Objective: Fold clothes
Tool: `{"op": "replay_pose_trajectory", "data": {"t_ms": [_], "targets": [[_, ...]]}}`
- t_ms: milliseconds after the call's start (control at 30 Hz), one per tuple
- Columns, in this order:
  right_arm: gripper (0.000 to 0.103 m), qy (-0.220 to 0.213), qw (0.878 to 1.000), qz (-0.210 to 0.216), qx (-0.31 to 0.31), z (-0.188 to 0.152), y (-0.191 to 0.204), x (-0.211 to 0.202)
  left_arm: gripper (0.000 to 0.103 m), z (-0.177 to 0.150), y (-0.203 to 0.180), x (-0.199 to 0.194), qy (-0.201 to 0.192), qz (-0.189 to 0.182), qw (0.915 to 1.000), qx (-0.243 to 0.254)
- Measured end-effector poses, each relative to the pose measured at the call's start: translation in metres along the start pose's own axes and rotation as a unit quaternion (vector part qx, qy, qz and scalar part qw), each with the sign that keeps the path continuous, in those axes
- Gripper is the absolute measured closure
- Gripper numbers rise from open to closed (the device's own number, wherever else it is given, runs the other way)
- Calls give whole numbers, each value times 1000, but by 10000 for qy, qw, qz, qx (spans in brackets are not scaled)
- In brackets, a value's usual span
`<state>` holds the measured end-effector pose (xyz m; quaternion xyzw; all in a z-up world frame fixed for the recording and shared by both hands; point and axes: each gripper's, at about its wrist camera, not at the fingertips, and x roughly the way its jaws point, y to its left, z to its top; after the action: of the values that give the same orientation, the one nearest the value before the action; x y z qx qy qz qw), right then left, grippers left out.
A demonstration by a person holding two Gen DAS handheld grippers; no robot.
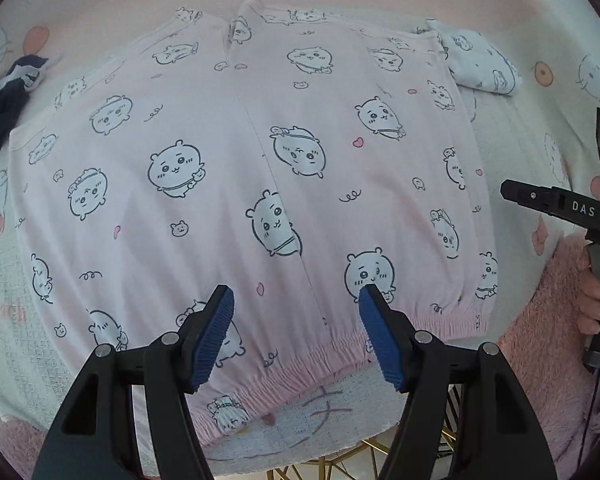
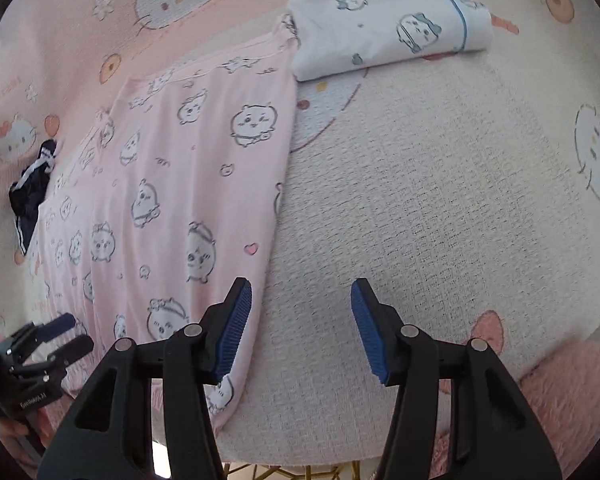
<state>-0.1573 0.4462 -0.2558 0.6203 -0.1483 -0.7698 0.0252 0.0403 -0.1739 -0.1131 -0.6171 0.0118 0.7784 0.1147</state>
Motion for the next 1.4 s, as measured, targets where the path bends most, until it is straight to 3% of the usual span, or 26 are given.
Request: {"op": "replay_pose_trajectory", "data": {"t_ms": [67,133,267,300,333,367,400,467,667,767,867,1000,1100,1200,1300,1400], "targets": [[46,71,9999,134,19,2,0,4,36,26,-7,19,-65,48,9999,-119],[47,19,9993,327,-163,2,10,1,36,65,-40,54,-231,224,9989,-331],[48,79,9984,-58,-564,5,35,15,36,61,-14,51,-256,182,9971,-700],[58,23,9980,-153,-605,5,40,16,36,62,-15,57,-232,177,9967,-757],[93,19,9978,-117,-645,9,48,23,36,72,-29,74,-203,195,9966,-773],[100,74,9978,23,-661,12,56,32,36,74,-34,82,-160,209,9967,-770],[100,135,9977,141,-654,11,61,34,36,74,-37,87,-115,220,9968,-764],[102,67,9956,-124,-930,8,74,35,36,70,-36,91,-62,200,9968,-766],[103,-273,9898,-966,-1015,2,57,21,36,66,-34,96,39,197,9976,-657],[103,-226,9905,-1057,-845,2,43,21,36,66,-33,94,37,213,9980,-597],[100,-264,9912,-988,-844,-1,47,16,36,77,-40,86,-179,-42,9989,-432],[67,-859,9891,-1006,-653,-8,58,-9,36,101,-68,82,-447,-201,9987,131],[67,-1230,9838,-915,-926,-20,79,-19,36,99,-88,77,-445,-293,9969,573],[67,-518,9868,-555,-1430,-40,98,-1,36,115,-132,109,-308,-140,9953,910],[68,31,9806,-843,-1769,-62,101,22,36,114,-146,130,-109,300,9934,1097],[66,114,9818,-870,-1685,-68,88,18,36,99,-130,122,47,311,9930,1134]]}}
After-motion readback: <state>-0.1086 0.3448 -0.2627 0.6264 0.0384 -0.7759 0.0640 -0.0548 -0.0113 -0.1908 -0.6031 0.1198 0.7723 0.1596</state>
